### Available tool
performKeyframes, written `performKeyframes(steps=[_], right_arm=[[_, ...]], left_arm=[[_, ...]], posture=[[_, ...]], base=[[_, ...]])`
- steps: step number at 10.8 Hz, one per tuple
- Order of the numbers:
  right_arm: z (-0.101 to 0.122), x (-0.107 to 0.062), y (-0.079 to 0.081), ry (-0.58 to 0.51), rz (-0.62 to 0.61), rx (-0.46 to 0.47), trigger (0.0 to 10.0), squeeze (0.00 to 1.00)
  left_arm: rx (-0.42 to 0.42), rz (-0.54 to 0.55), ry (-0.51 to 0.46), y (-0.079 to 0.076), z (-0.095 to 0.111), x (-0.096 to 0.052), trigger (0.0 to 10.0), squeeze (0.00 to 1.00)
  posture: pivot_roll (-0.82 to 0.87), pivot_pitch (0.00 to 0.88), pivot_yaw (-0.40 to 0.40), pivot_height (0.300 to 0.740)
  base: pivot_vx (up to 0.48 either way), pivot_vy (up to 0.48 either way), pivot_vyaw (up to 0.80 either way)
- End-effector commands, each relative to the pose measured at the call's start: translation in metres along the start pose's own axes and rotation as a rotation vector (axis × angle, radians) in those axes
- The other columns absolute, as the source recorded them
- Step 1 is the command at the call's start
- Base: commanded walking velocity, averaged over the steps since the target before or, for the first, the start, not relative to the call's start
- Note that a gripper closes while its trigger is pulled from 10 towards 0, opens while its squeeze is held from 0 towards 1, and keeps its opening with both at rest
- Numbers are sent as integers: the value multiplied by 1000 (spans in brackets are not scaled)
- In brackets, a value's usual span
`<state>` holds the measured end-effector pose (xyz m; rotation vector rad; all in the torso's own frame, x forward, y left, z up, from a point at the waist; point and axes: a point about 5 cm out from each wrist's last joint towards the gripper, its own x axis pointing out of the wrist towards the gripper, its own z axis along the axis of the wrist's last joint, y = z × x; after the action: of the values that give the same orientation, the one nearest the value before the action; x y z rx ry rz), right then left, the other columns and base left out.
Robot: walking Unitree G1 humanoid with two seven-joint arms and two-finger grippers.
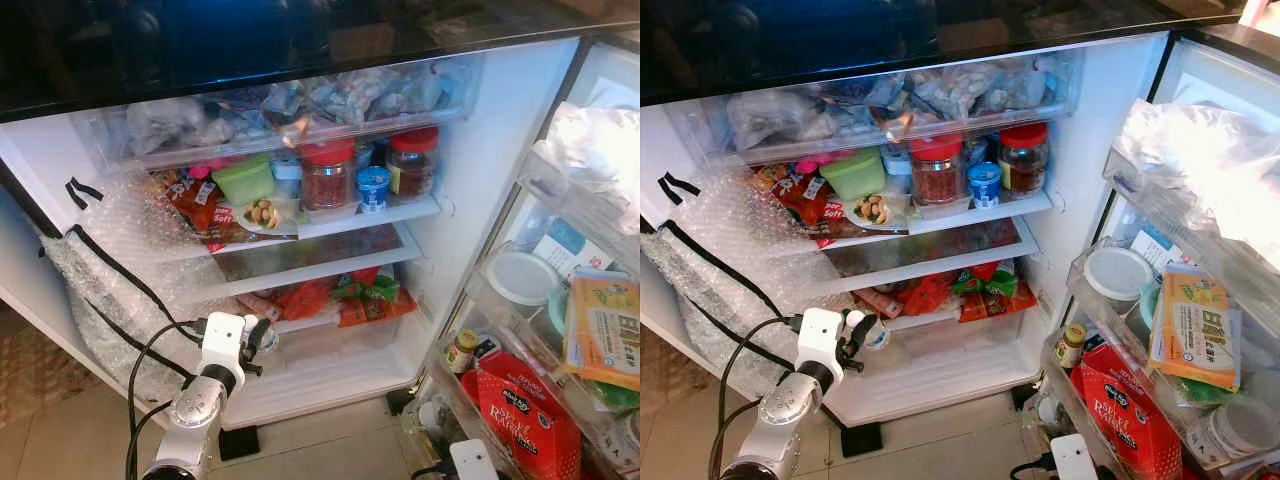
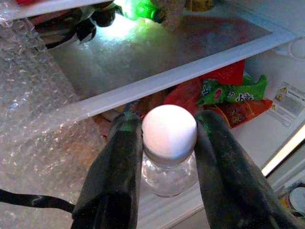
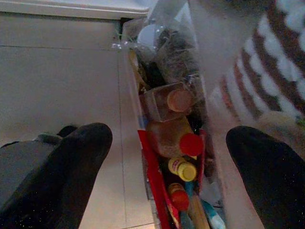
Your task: Restocking fridge
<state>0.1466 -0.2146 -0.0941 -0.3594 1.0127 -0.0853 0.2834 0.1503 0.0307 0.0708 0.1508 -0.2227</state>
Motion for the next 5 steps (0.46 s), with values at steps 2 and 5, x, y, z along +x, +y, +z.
performKeyframes(steps=[2, 5], right_arm=[[-3, -1, 4, 13, 16, 17, 10000, 0], [-3, -1, 6, 15, 23, 18, 10000, 0]], left_arm=[[-8, 11, -18, 4, 4, 1, 10000, 0], [-3, 1, -12, 2, 2, -1, 10000, 0]], posture=[[-87, 18, 45, 740], [-84, 21, 45, 740]], base=[[0, 0, 0], [87, 0, 0]])
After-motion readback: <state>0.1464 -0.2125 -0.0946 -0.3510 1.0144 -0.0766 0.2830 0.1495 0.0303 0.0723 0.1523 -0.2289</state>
